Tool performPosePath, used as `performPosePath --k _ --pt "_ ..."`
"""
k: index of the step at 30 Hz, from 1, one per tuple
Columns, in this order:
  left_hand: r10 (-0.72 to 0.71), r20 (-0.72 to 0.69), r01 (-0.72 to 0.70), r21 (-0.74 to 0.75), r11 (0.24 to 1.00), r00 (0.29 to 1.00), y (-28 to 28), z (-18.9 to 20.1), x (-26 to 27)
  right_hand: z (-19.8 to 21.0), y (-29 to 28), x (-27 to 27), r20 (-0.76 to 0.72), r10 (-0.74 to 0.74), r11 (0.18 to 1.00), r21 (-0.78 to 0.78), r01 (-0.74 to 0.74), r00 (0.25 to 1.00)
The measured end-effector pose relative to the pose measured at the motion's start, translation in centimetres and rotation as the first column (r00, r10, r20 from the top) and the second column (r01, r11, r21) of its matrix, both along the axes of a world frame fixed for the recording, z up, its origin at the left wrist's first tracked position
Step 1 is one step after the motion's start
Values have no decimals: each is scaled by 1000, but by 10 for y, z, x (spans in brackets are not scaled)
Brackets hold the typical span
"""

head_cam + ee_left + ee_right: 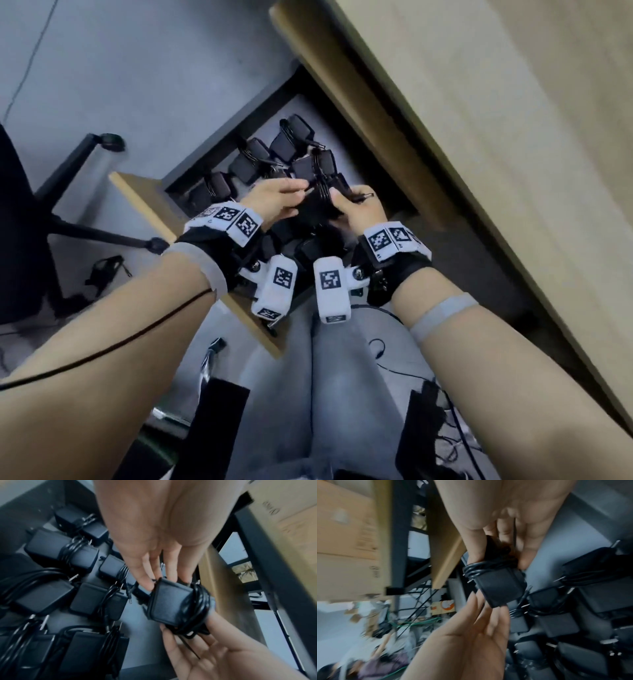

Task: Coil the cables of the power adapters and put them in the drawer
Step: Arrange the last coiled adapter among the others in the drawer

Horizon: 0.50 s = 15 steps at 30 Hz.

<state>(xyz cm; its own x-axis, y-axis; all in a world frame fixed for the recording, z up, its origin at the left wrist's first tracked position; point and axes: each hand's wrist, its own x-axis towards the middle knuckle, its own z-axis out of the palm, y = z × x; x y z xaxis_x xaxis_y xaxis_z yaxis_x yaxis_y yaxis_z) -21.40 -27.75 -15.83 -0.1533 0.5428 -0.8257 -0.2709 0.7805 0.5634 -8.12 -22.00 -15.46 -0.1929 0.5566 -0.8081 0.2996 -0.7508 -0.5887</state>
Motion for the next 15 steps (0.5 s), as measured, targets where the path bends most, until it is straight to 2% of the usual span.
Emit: performPosePath --k 4,8,15 --pt "-152 25 152 -36 988 988 5 -37 13 -43 7 8 129 -46 999 1 47 991" --pt "-210 44 211 -33 977 977 7 -54 16 -71 16 10 234 1 1000 -18 4 972" --pt "-121 76 125 -47 991 990 5 -53 7 -83 22 0 322 59 989 -145 -13 945"
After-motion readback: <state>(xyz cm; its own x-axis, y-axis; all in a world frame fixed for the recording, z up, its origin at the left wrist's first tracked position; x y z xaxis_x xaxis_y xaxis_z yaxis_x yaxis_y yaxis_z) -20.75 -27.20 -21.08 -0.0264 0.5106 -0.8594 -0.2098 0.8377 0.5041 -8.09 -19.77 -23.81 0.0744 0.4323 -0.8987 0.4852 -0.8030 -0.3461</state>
